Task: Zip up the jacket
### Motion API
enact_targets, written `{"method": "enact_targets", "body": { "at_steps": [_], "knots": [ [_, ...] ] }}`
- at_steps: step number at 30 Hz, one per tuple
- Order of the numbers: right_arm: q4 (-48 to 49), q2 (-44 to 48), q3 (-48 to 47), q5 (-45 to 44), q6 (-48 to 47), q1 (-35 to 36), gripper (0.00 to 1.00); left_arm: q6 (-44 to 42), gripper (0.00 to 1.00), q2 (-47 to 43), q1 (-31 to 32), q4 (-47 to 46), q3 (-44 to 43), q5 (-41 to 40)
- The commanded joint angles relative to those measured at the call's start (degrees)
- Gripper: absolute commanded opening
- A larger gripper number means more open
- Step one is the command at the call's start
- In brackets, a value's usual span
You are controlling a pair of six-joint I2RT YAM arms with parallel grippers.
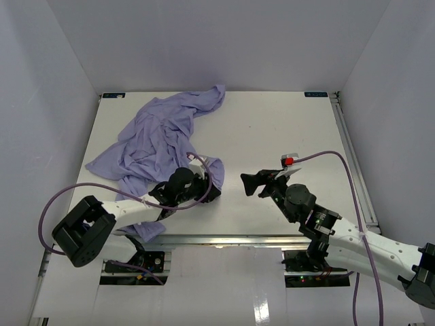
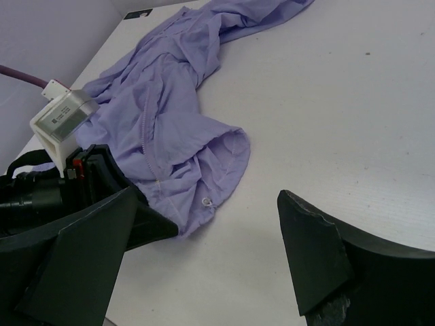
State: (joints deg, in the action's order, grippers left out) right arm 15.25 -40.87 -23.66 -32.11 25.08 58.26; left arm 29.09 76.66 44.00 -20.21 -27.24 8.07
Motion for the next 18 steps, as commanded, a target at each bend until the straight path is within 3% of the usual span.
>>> {"method": "enact_targets", "body": {
  "at_steps": [1, 5, 10, 14, 18],
  "knots": [
    [1.1, 2.0, 0.2, -0.9, -1.0, 0.3, 0.90, -3.7, 0.76, -5.2, 0.1, -6.6, 1.1, 8.6],
    [2.2, 1.1, -0.3, 0.6, -3.2, 0.3, 0.90, -3.6, 0.80, -10.2, 0.1, -8.2, 4.1, 6.2],
    [2.2, -3.3, -5.8, 3.1, -4.9, 0.2, 0.90, -1.8, 0.83, -19.4, 0.1, -2.0, 6.6, -13.2],
    [2.1, -12.9, -12.1, 6.3, -5.5, 0.1, 0.92, 0.7, 0.83, -19.9, -1.1, 4.3, 5.4, -24.3],
    [5.9, -25.8, -17.2, 3.4, -6.3, 0.1, 0.95, 1.1, 0.84, -15.6, -2.9, 6.8, 3.9, -25.2]
  ]
}}
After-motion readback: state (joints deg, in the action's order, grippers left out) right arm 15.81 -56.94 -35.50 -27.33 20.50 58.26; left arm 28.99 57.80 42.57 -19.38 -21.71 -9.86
